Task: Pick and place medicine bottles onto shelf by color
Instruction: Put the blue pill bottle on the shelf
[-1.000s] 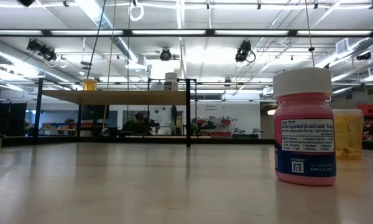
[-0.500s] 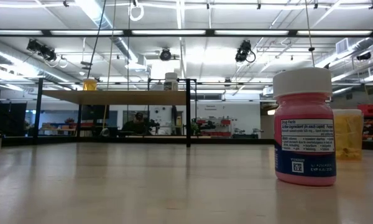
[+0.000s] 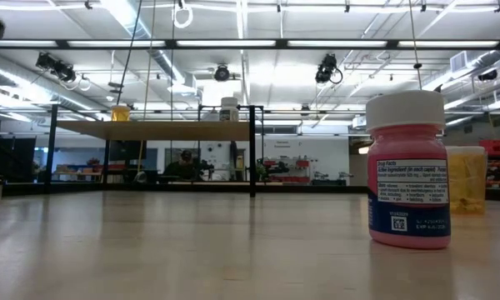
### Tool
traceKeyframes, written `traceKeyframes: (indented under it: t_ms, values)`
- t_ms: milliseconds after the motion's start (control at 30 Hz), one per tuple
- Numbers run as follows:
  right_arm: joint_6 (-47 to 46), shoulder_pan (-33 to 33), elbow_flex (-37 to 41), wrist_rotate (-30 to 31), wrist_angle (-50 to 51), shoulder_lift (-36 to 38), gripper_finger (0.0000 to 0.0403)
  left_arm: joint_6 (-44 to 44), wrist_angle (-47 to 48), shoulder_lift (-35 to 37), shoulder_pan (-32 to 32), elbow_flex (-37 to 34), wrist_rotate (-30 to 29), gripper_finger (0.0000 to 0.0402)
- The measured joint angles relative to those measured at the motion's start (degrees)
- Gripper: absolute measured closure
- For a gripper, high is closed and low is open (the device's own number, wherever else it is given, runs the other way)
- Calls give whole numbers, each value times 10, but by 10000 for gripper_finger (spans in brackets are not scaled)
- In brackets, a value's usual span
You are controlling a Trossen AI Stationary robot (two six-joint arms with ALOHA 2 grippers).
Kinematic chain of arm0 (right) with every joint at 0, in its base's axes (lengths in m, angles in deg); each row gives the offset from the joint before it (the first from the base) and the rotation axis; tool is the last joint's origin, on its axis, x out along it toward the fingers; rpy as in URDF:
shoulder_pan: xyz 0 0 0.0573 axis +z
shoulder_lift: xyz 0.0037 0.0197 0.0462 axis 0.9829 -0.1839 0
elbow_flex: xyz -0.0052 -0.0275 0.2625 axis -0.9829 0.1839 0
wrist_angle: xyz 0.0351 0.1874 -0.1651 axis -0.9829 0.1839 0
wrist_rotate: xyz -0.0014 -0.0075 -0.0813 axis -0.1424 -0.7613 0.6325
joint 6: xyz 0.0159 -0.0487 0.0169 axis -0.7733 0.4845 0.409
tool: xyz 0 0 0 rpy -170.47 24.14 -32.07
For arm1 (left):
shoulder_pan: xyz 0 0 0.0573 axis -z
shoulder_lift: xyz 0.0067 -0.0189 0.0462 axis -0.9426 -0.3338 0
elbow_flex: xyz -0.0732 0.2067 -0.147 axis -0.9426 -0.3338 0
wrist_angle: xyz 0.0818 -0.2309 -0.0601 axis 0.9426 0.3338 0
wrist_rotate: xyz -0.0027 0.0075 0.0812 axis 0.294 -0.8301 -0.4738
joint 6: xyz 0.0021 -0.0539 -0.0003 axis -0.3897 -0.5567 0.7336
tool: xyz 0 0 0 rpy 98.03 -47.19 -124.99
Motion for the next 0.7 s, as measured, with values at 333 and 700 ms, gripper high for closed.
traceKeyframes:
  t_ms: [333, 700]
  values:
    - [10, 0, 0, 1, 0, 0, 141, -26, -84, 0, -3, -46, 28, 61]
    - [24, 0, 0, 22, 0, 0, 141, -24, -84, 0, -3, -45, 27, 84]
